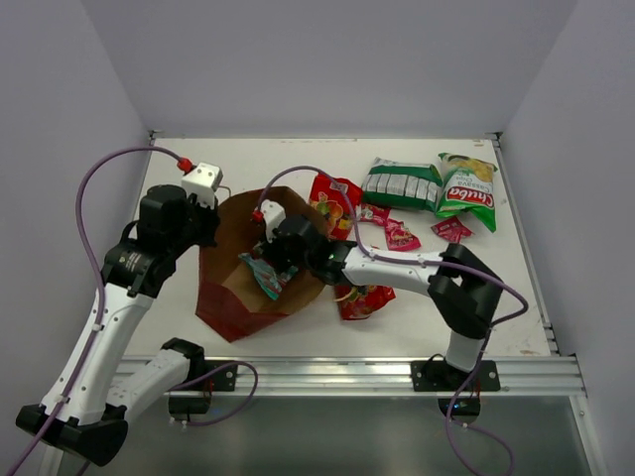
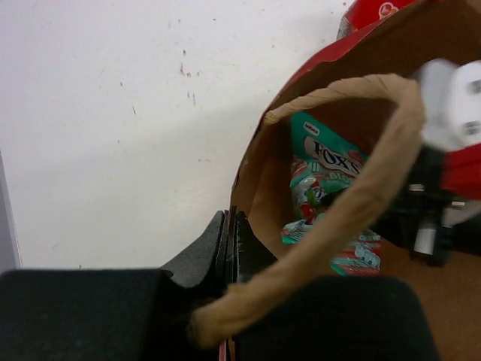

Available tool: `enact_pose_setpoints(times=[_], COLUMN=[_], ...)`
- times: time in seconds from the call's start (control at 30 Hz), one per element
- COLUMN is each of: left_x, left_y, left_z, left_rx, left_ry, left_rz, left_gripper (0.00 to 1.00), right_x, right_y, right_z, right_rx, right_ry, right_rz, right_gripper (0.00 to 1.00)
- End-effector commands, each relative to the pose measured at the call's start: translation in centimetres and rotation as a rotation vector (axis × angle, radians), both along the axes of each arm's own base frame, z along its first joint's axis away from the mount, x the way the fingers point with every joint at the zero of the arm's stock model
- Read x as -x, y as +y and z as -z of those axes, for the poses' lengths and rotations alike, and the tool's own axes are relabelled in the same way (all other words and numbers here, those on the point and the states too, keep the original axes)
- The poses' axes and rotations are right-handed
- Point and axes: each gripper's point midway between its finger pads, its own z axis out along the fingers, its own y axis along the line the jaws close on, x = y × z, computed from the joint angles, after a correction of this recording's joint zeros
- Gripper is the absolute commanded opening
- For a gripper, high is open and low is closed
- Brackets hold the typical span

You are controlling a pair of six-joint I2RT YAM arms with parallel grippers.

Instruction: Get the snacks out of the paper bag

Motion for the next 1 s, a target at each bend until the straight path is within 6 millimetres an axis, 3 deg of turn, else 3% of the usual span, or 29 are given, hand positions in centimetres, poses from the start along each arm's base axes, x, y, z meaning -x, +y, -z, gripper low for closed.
enact_pose_setpoints(times=[0.0, 0.13, 0.27, 0.43, 0.6, 0.87, 0.97], left_x=[-0.7, -0.7, -0.6, -0.6, -1.4, -2.5, -2.9], left_y=[0.4, 0.6, 0.6, 0.9, 2.0, 6.1, 7.9], left_z=[-1.5, -1.5, -1.6, -2.1, -2.6, -2.6, -2.7], left_rx=[-0.010, -0.014, -0.035, -0.044, -0.065, -0.218, -0.291], left_ry=[-0.091, -0.110, -0.127, -0.164, -0.189, -0.189, -0.194], left_rz=[-0.012, -0.019, 0.004, -0.006, -0.077, -0.275, -0.360], left_gripper=[0.00, 0.00, 0.00, 0.00, 0.00, 0.00, 0.00], right_x=[-0.1, 0.1, 0.5, 0.9, 1.7, 2.3, 2.4], right_y=[0.6, -0.1, -0.4, -0.9, -2.5, -6.3, -8.4], right_z=[-8.6, -12.4, -14.5, -15.7, -20.2, -27.7, -29.3], right_rx=[-0.192, -0.263, -0.296, -0.322, -0.378, -0.430, -0.426], right_ry=[-0.138, -0.203, -0.237, -0.245, -0.311, -0.453, -0.501], right_rz=[-0.037, -0.039, -0.057, -0.059, -0.063, -0.017, 0.021], right_gripper=[0.00, 0.00, 0.00, 0.00, 0.00, 0.00, 0.00])
